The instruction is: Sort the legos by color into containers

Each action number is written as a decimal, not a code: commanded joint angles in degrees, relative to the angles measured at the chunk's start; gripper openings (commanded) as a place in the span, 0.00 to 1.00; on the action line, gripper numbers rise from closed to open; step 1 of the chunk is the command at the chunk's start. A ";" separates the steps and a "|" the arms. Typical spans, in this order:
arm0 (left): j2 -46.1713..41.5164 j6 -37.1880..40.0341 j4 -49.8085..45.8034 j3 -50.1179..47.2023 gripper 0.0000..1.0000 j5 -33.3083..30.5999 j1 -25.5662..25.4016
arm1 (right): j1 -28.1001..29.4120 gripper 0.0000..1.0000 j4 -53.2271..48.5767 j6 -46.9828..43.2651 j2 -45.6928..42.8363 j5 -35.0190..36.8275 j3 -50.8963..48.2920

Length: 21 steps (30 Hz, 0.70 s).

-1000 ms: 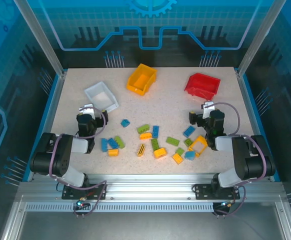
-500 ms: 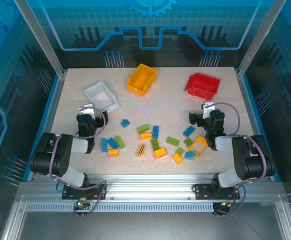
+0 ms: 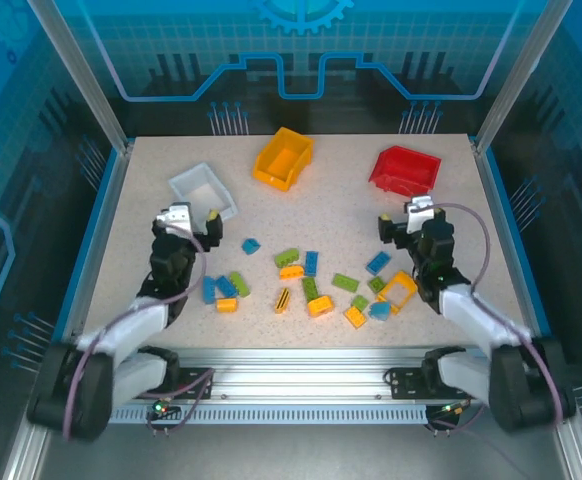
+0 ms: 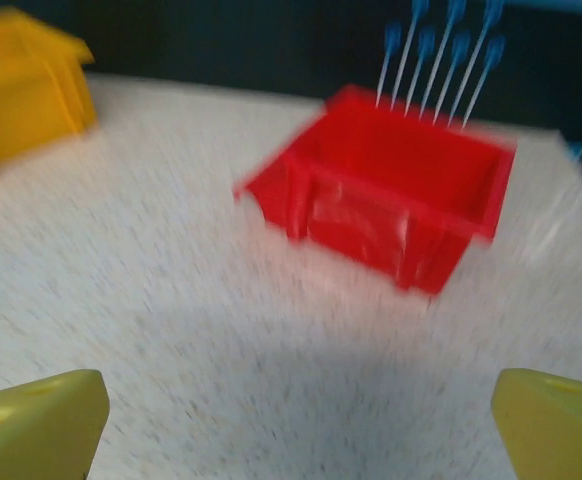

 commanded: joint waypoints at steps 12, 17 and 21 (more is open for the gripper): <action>8.33 -35.58 -72.18 37.29 0.98 4.00 -2.70 | 14.16 0.77 -45.89 36.95 18.74 -3.18 34.00; 12.54 -37.68 -73.19 36.17 0.92 7.47 4.01 | 16.87 0.78 -44.51 38.03 37.62 -4.44 44.94; 17.74 -37.71 -71.97 35.39 0.87 11.20 10.92 | 16.42 0.80 -44.69 38.25 52.09 -6.62 56.72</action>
